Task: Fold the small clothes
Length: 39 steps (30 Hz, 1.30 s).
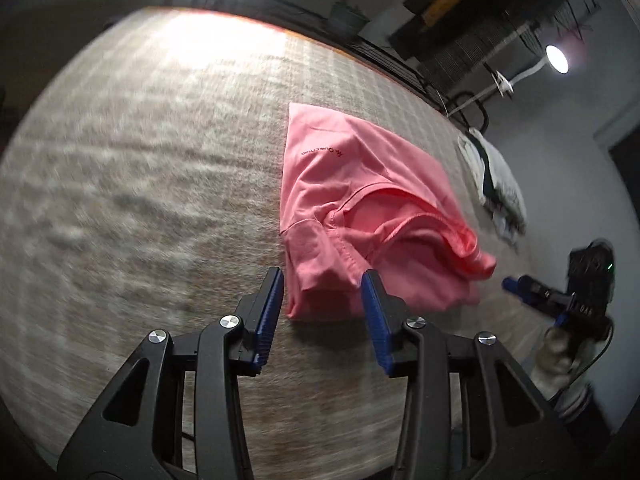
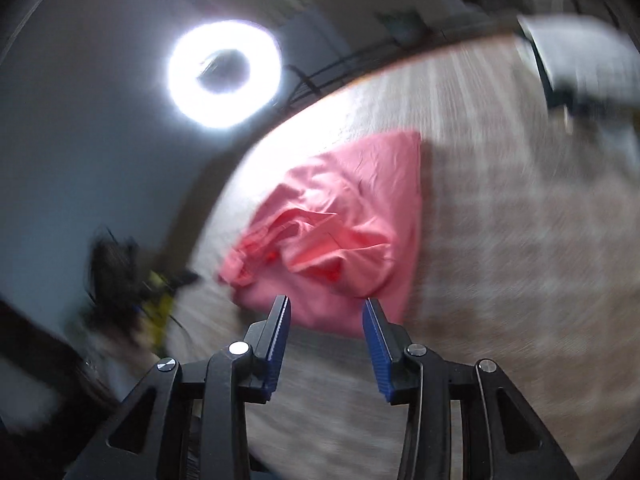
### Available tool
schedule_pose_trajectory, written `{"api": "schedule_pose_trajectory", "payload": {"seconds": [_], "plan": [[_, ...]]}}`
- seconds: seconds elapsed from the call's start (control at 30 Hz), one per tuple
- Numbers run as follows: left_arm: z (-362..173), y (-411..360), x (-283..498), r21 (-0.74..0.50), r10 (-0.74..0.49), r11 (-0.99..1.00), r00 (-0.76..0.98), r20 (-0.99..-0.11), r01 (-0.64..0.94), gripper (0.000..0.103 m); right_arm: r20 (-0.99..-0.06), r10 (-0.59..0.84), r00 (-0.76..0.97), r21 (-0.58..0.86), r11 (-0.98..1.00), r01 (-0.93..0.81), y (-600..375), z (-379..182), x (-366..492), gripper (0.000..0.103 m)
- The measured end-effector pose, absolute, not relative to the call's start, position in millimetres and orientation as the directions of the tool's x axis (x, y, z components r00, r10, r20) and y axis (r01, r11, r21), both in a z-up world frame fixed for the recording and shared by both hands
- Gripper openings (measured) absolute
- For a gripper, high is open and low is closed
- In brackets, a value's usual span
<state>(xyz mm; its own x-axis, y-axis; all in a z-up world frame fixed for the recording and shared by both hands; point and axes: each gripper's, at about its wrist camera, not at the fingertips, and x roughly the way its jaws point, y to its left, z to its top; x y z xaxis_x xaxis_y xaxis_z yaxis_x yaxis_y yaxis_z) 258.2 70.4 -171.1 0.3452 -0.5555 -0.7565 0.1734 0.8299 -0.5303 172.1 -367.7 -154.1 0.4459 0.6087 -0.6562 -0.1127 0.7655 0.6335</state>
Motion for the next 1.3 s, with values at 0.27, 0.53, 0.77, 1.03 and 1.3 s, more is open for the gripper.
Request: {"api": "schedule_pose_trajectory", "payload": {"seconds": [0.27,0.53,0.77,1.03,1.3], "plan": [[-195,67,262,-0.628,-0.623,0.773,0.285,-0.728,0.087,0.041,-0.515,0.721,0.463,0.857,0.45,0.252,-389,-212,181,0.045],[-203,59,270,-0.635,-0.628,0.769,0.265,-0.731,0.071,0.021,-0.492,0.734,0.468,0.869,0.377,0.322,-387,-231,193,0.041],[-200,50,268,-0.609,-0.617,0.784,0.26,-0.743,0.12,0.001,-0.588,0.712,0.384,0.809,0.528,0.258,-374,-216,207,0.004],[-195,64,256,-0.59,-0.607,0.793,0.267,-0.748,0.149,0.0,-0.616,0.671,0.413,0.76,0.643,0.091,-393,-166,203,0.001],[-179,75,252,-0.569,-0.593,0.804,0.303,-0.746,0.174,0.0,-0.562,0.719,0.409,0.812,0.573,0.107,-397,-175,204,0.001]]}}
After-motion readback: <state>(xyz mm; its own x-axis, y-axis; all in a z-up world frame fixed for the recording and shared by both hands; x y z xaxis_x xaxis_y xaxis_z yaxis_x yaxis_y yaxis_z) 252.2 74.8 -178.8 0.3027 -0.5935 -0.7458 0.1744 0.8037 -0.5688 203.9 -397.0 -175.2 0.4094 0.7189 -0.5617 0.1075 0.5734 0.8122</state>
